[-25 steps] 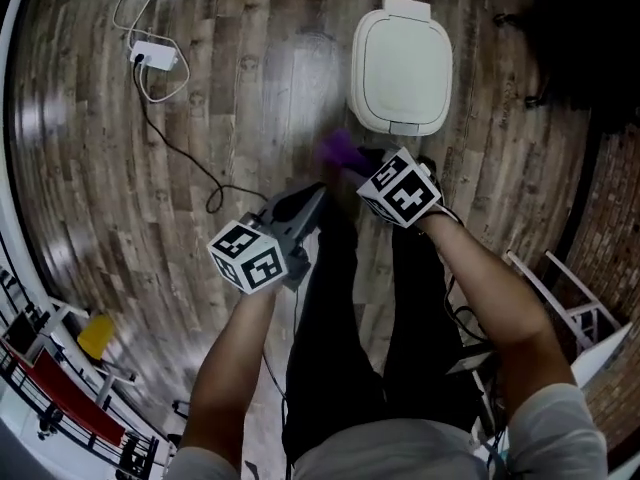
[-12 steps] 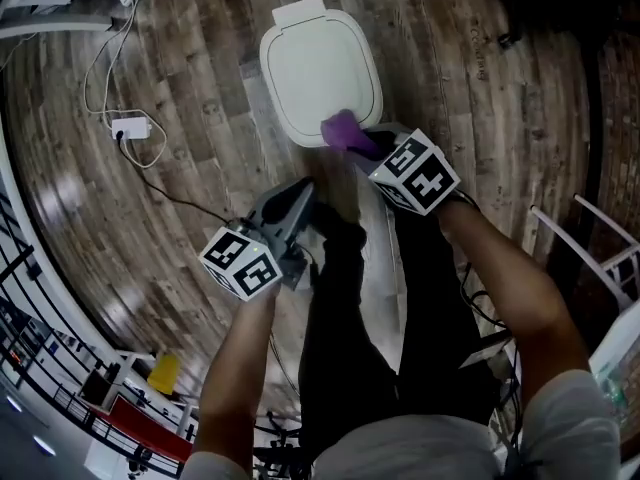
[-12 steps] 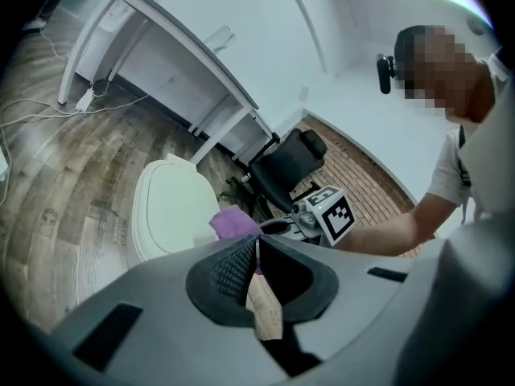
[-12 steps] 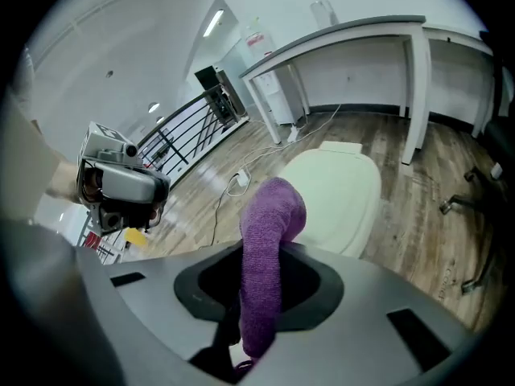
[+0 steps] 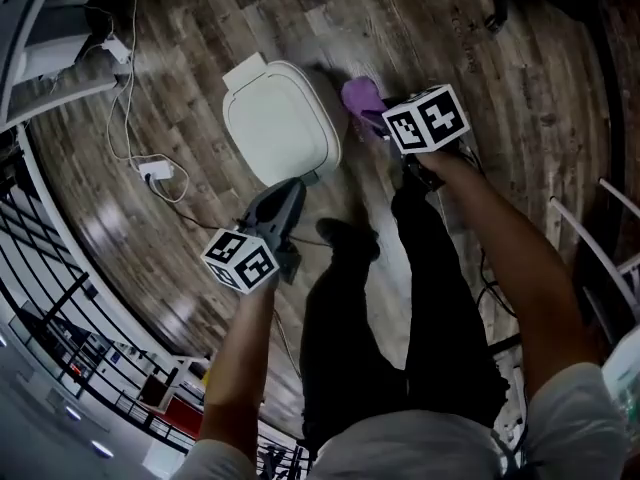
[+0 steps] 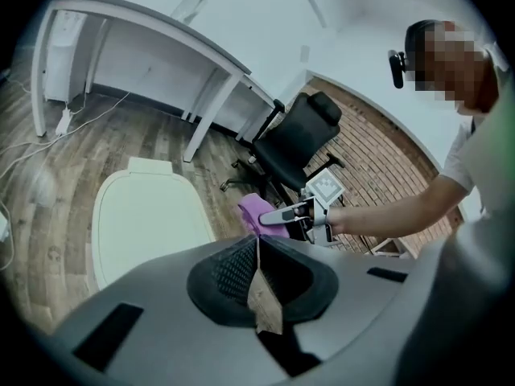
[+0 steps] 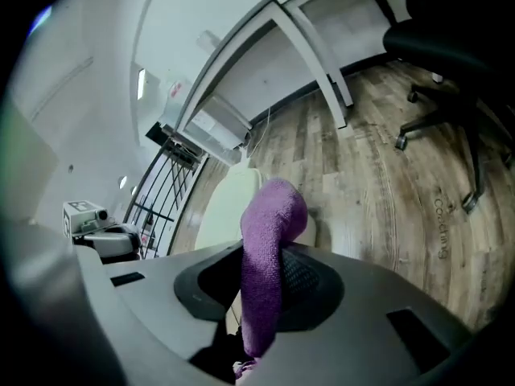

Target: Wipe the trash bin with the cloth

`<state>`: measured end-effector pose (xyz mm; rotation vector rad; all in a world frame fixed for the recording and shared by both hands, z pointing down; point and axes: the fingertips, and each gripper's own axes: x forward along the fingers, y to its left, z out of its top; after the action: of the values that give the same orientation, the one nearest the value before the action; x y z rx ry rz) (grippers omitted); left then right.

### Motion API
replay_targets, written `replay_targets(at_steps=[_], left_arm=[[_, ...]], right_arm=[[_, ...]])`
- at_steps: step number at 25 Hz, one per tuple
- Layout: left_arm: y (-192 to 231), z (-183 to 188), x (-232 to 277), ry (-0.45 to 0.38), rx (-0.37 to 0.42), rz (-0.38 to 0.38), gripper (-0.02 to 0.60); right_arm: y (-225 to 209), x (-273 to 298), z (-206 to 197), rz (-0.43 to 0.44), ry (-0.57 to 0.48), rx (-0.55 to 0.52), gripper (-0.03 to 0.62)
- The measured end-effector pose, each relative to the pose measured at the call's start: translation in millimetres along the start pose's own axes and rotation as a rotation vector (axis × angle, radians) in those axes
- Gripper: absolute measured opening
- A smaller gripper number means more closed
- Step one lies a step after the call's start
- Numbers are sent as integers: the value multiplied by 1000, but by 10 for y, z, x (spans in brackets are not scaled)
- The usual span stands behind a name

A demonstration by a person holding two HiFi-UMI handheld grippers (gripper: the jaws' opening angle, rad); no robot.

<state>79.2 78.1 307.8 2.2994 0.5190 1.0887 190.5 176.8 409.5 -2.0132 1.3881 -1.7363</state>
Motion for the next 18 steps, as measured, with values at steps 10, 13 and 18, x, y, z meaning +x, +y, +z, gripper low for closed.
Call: replay_targets(at_steps=[10, 13, 18], left_arm=[[64, 379, 507, 98, 116, -52, 5], [208, 342, 597, 122, 107, -81, 5], [527, 387, 683, 213, 160, -116, 5]], right_arm=[[-516, 106, 151, 41, -113, 359, 97], [-558, 254, 228, 56, -145, 435, 97], [-565, 643, 532, 118, -171, 562, 97]])
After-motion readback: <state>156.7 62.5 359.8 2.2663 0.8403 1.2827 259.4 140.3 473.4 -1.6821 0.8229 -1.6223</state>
